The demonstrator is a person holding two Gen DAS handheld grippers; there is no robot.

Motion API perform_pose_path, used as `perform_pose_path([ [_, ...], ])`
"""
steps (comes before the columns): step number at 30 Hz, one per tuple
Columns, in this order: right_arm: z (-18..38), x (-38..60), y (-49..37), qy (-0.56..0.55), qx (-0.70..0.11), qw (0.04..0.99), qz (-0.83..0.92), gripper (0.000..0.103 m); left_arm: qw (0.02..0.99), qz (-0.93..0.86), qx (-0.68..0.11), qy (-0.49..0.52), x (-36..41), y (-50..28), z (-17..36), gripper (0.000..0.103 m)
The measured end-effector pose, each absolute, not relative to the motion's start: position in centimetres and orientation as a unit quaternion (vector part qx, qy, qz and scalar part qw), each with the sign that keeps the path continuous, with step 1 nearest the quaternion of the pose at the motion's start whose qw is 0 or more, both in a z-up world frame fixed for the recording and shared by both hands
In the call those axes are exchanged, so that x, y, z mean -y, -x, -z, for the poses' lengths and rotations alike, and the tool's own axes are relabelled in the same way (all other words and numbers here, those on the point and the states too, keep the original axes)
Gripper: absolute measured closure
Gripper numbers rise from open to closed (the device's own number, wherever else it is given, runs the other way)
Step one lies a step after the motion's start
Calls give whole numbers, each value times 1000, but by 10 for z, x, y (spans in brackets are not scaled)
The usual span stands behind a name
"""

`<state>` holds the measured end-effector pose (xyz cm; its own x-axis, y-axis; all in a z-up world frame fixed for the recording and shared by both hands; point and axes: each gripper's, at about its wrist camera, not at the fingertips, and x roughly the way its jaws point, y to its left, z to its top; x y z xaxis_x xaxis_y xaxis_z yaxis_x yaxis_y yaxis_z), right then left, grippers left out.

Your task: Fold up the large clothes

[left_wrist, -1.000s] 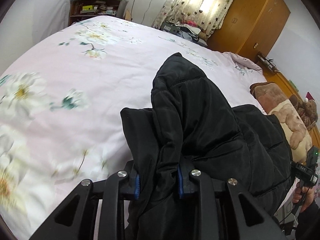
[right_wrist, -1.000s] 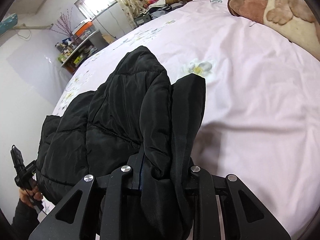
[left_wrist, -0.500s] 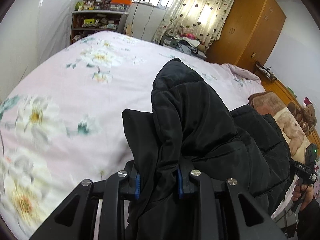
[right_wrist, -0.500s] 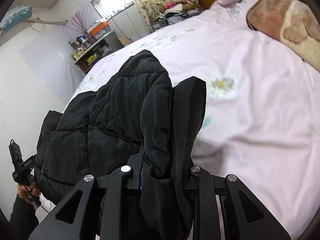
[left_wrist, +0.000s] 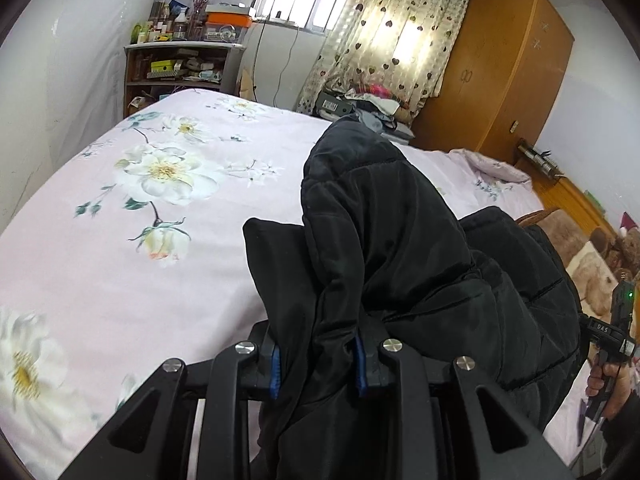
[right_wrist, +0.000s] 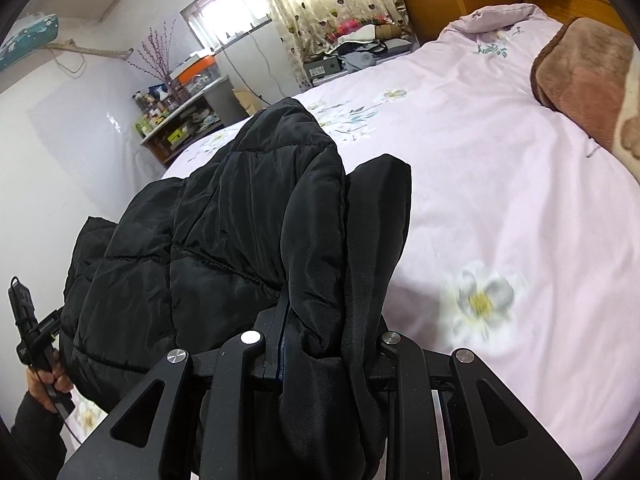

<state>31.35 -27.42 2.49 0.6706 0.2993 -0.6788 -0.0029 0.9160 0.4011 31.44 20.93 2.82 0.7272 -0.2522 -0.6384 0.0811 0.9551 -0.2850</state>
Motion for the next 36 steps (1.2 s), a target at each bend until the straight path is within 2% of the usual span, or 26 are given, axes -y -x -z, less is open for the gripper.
perform_pose_path([
  [4,15,278,-346,-185,-426,883,-68,76,899,64,-417,117,-204,-344,32,74],
  [6,47,279,-358,-185,-462,866,-47,73,886,40,-448,112,-206,-350,66,70],
  [8,72,283,-357,-194,-475,857,-38,61,882,42,-444,150,-216,-345,80,62],
  [10,78,289,-350,-212,-470,856,-36,55,882,44,-440,160,-221,-341,80,56],
  [13,71,297,-340,-216,-468,856,-33,50,881,46,-442,160,-223,-334,69,54],
  [22,-4,294,-270,-159,-380,911,-14,50,918,33,-364,155,-226,-266,12,57],
  [27,29,257,-278,-123,-448,885,-38,50,898,44,-425,104,-190,-276,48,57],
  [30,48,252,-286,-113,-478,871,-21,50,893,31,-437,103,-188,-280,48,56],
  [36,8,243,-259,-99,-451,887,-31,50,903,31,-420,83,-176,-246,15,57],
])
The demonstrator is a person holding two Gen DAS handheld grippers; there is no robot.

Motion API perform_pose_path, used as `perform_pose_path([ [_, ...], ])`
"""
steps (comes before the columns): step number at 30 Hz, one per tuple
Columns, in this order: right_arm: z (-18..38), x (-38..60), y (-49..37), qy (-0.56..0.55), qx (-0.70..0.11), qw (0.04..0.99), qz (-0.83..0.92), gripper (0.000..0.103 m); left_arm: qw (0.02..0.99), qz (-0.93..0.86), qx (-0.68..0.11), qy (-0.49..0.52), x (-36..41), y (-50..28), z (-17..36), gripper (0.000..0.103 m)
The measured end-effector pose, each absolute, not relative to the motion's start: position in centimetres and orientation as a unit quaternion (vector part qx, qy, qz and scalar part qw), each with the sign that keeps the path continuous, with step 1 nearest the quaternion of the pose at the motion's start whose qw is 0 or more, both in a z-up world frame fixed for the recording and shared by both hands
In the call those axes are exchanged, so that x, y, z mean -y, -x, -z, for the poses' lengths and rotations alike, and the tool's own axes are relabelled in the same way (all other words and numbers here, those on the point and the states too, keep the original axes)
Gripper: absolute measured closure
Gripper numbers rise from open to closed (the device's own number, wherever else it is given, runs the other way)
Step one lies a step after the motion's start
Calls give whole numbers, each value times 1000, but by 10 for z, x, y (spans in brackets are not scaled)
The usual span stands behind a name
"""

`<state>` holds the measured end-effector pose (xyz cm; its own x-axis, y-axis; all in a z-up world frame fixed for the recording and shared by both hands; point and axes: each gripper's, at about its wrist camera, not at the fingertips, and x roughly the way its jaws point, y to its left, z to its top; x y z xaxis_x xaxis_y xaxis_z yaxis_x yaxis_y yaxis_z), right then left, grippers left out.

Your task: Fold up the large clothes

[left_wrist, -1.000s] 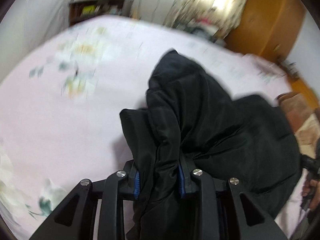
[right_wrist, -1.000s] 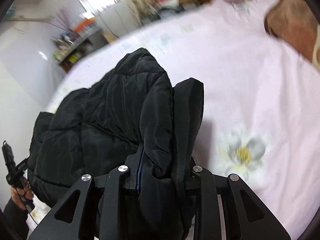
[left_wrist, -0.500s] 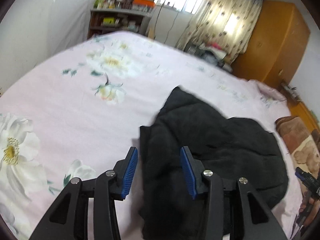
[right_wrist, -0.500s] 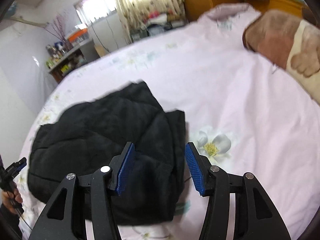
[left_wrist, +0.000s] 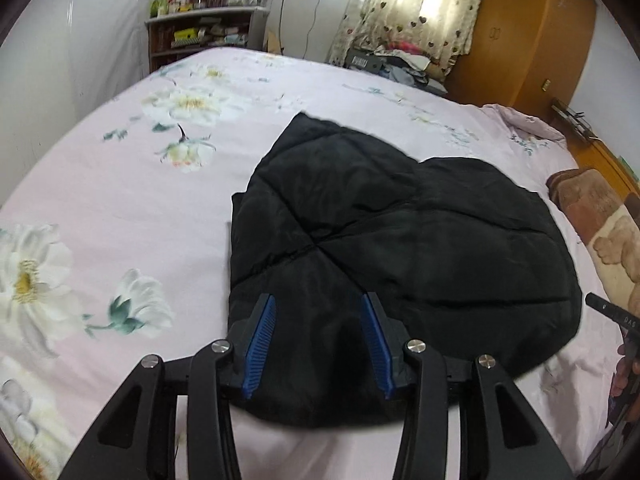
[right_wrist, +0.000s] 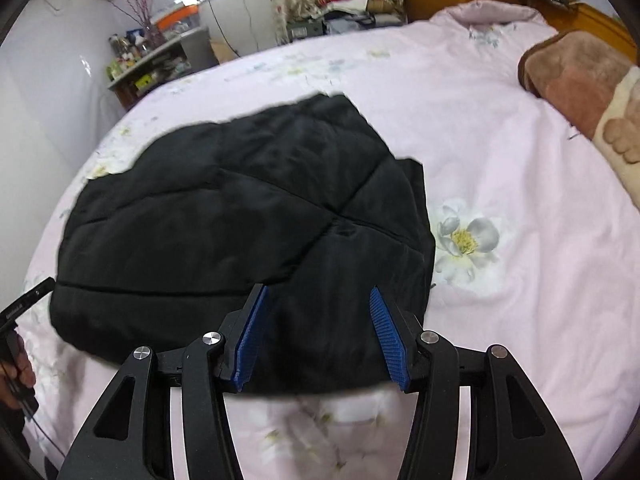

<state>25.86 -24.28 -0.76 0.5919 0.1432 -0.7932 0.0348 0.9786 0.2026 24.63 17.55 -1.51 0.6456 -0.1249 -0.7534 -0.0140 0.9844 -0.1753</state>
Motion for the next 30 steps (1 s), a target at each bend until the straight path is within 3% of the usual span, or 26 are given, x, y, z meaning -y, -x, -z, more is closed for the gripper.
perform_pose_path([
  [3,-11,233,-231,-101,-431,896,-39,50,908,37,-410,78,-168,-219,-2,56],
  [22,-75,162,-35,-81,-381,919,-61,50,920,51,-388,35,-112,-31,-59,30],
  [30,-76,130,7,-32,-379,921,-80,50,918,51,-392,24,-103,6,-57,29],
])
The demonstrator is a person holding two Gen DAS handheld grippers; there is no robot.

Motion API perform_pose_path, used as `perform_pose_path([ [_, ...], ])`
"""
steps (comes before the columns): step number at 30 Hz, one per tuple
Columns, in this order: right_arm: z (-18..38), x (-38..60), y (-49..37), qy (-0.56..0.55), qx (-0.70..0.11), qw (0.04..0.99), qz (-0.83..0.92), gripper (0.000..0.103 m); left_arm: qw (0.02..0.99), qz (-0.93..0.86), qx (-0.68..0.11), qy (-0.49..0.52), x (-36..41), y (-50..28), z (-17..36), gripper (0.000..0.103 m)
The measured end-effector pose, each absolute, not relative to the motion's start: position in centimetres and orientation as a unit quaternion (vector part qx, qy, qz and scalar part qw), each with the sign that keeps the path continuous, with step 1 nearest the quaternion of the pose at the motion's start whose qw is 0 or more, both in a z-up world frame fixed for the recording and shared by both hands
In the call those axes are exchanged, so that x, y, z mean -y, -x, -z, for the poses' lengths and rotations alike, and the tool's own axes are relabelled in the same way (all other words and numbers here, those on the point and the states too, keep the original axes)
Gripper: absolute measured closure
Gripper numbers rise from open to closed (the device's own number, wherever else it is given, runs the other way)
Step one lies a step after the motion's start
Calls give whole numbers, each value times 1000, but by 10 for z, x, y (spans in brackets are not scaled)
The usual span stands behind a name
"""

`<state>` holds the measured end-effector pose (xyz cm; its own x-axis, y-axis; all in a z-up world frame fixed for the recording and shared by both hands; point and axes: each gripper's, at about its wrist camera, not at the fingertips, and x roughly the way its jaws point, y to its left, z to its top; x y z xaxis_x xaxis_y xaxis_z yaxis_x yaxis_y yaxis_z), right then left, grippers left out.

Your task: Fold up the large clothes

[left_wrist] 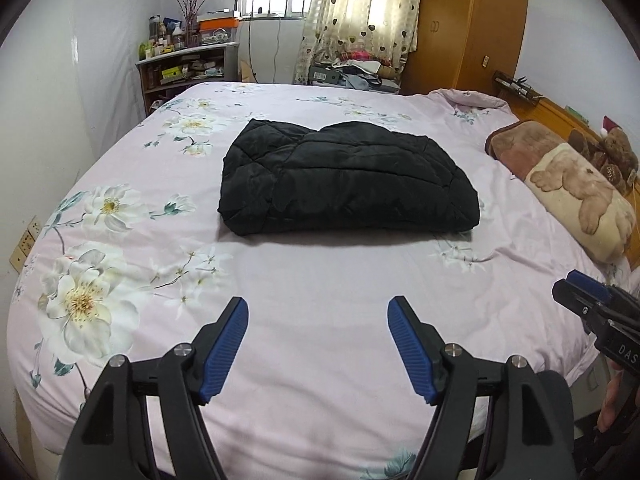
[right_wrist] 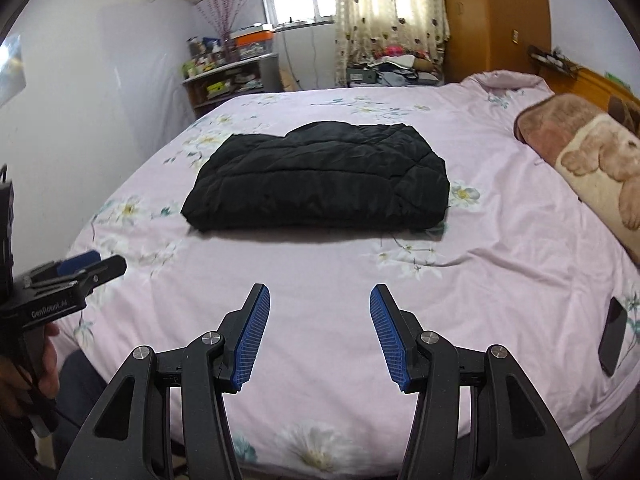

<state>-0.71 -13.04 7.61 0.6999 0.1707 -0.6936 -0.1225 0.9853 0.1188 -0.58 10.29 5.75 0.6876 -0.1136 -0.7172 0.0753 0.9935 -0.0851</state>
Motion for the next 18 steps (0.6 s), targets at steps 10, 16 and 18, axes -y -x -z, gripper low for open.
perform_pose_path([
  [10,-71,121,11,-22,-382,921,-78,50,916,48,-398,5,-93,16,-50,29],
  [16,-72,120,11,-23,-383,920,-78,50,915,57,-398,22,-93,20,-50,29],
  [18,-72,118,12,-22,-384,920,-78,50,915,58,-398,24,-94,22,-49,29],
])
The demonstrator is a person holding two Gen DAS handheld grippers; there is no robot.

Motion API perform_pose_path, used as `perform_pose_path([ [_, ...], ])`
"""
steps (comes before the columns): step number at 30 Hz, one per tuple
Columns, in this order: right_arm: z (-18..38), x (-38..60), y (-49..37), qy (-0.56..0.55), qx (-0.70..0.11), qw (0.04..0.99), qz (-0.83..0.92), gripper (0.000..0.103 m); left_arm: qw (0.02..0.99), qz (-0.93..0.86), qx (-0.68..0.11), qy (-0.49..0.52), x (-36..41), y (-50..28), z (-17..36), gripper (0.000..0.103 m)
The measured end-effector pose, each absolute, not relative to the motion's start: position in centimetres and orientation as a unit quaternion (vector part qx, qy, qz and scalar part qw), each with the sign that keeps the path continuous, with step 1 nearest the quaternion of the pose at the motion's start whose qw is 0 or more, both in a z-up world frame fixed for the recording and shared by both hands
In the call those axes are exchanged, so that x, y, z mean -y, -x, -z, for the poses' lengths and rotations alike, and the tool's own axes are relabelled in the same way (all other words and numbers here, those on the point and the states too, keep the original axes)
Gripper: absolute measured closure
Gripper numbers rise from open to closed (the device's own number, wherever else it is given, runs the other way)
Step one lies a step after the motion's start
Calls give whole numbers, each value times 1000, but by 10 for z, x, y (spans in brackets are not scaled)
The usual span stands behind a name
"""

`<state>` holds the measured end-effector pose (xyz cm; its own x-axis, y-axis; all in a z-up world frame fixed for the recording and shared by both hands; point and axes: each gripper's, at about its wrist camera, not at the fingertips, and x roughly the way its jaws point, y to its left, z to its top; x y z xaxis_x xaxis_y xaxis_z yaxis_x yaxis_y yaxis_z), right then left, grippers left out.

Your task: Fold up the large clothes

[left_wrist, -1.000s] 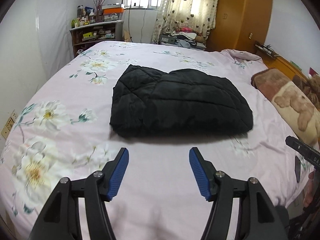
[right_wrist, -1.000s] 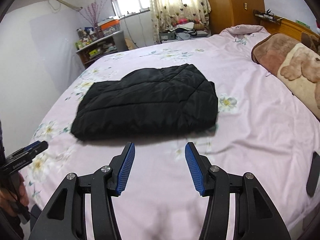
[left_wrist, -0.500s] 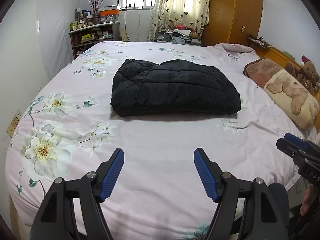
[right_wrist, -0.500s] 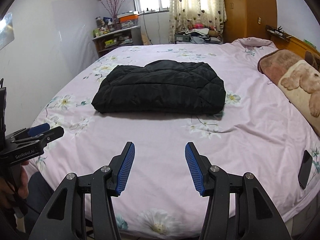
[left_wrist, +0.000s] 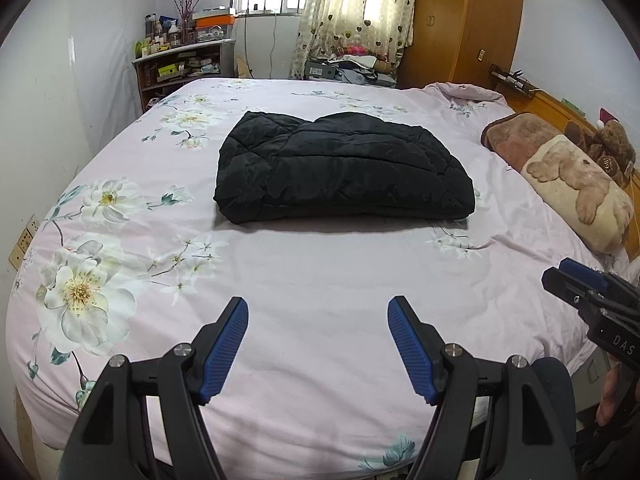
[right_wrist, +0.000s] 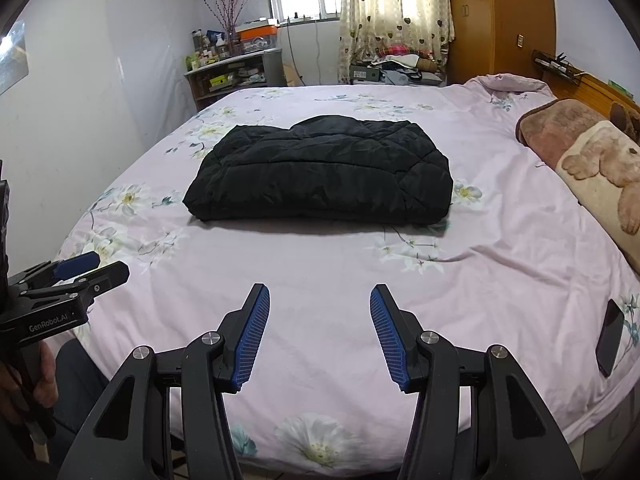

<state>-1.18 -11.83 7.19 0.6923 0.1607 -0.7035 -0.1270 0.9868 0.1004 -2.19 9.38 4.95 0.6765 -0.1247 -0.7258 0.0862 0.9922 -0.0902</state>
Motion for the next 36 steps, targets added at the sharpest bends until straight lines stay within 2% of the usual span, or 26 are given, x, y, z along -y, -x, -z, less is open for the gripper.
perform_pose_path([
  [36,-60,112,18,-21,-395,914,-84,50,914,54,-402,30,-94,25,-42,29],
])
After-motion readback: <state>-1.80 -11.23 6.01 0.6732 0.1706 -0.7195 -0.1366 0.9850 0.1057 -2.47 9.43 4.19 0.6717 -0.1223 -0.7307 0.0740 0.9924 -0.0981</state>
